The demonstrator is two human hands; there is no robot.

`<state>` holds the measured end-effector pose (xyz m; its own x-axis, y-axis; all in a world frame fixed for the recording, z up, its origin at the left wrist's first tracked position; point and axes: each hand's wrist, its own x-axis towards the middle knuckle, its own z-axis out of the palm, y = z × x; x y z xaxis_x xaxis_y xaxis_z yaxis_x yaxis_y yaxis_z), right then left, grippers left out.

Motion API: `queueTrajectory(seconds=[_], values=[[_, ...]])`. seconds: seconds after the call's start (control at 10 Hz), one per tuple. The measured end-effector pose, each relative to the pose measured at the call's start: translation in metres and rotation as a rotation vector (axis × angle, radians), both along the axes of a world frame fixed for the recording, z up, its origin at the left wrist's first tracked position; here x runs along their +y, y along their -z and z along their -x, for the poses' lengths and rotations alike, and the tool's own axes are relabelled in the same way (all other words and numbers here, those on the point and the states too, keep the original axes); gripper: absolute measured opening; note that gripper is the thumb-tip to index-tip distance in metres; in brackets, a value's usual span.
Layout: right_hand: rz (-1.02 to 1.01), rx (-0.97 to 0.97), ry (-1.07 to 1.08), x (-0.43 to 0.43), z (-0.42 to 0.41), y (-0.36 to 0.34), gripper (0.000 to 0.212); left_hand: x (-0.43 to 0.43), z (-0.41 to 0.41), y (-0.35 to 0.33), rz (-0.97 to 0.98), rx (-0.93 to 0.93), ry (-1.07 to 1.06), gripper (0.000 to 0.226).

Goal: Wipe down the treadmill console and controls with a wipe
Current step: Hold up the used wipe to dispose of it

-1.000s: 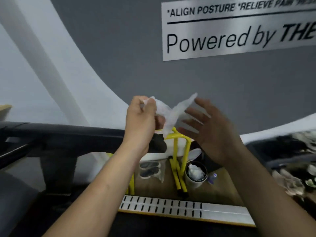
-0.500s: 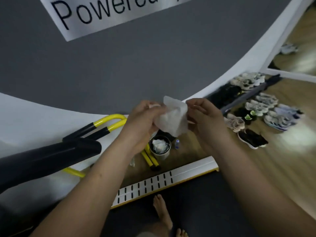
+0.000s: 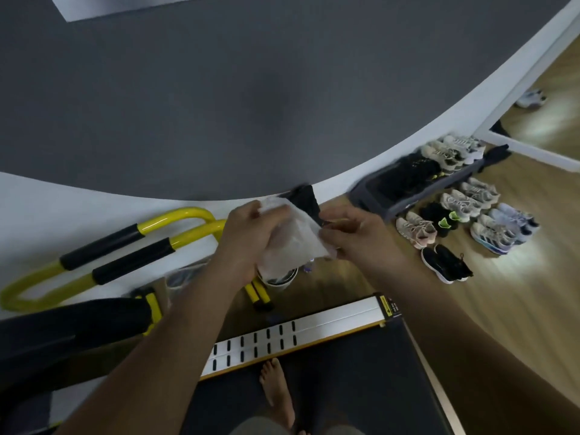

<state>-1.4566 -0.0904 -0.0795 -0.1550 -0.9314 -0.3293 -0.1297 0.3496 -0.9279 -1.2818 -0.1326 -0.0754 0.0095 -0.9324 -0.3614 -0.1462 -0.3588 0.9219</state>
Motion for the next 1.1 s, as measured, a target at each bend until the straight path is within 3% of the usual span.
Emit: queueTrajectory(seconds=[0.1,0.2,0.3,0.4,0.5,0.8,0.9,1.0,1.1], values=[[-0.009,-0.077,0.136,-0.031,-0.003,0.023,0.019,-0.026,-0.008,0.023,0.035,-0.042,-0.043,0.032],[-0.102,-0.213,-0.066,-0.049,-0.012,0.056,0.043,-0.048,-0.008,0.053,0.013,-0.04,-0.082,0.023],[-0.21,-0.185,-0.16,-0.068,-0.018,0.101,0.048,-0.063,-0.007,0.099,-0.042,-0.076,-0.154,0.014],[-0.287,-0.226,0.023,-0.094,-0.007,0.161,0.034,-0.077,-0.005,0.162,-0.183,-0.077,-0.222,0.019],[-0.384,-0.179,0.1,-0.124,0.004,0.233,0.015,-0.088,0.003,0.236,-0.367,-0.024,-0.235,0.009],[-0.521,0.088,-0.023,-0.192,0.012,0.454,0.011,-0.128,0.027,0.453,-0.61,0.306,-0.439,0.013],[-0.556,0.085,-0.042,-0.21,0.005,0.529,0.014,-0.148,0.03,0.526,-0.641,0.334,-0.517,0.012],[-0.549,0.049,-0.049,-0.234,-0.008,0.593,0.032,-0.168,0.027,0.591,-0.669,0.472,-0.539,0.01],[-0.518,0.113,-0.143,-0.256,-0.016,0.651,0.055,-0.18,0.014,0.64,-0.74,0.442,-0.528,0.026]])
